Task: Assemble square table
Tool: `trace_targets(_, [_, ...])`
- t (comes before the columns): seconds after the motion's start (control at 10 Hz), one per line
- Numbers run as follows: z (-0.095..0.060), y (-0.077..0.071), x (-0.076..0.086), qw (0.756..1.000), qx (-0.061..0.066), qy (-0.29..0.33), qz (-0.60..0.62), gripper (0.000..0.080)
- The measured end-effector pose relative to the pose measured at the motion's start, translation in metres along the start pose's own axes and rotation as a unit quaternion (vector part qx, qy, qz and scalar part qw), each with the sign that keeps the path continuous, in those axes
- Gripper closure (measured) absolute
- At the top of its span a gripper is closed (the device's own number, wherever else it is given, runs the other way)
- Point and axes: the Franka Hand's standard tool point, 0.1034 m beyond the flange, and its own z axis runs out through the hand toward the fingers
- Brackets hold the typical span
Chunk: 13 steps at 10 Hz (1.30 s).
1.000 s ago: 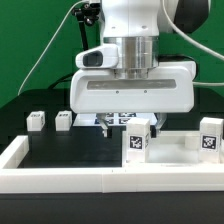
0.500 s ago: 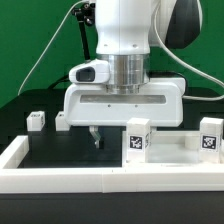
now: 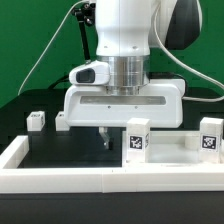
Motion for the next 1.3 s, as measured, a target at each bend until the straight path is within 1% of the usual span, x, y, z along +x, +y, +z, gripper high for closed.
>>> trace_targets(0.1, [0.0000,0.0000,0.0000,1.000,0.000,0.000,0.000,0.0643])
trace_targets(0.2, [0.0000,-0.0001,0.0000,1.000,0.000,0.000,0.000,0.0643])
trace_targets(0.3, [0.0000,-0.0002,-0.0003,1.000,0.000,-0.001,-0.002,0.0745])
trace_targets(1.3, [-0.0001,-0.0001,0.0000,1.000,0.000,0.000,-0.016,0.0744])
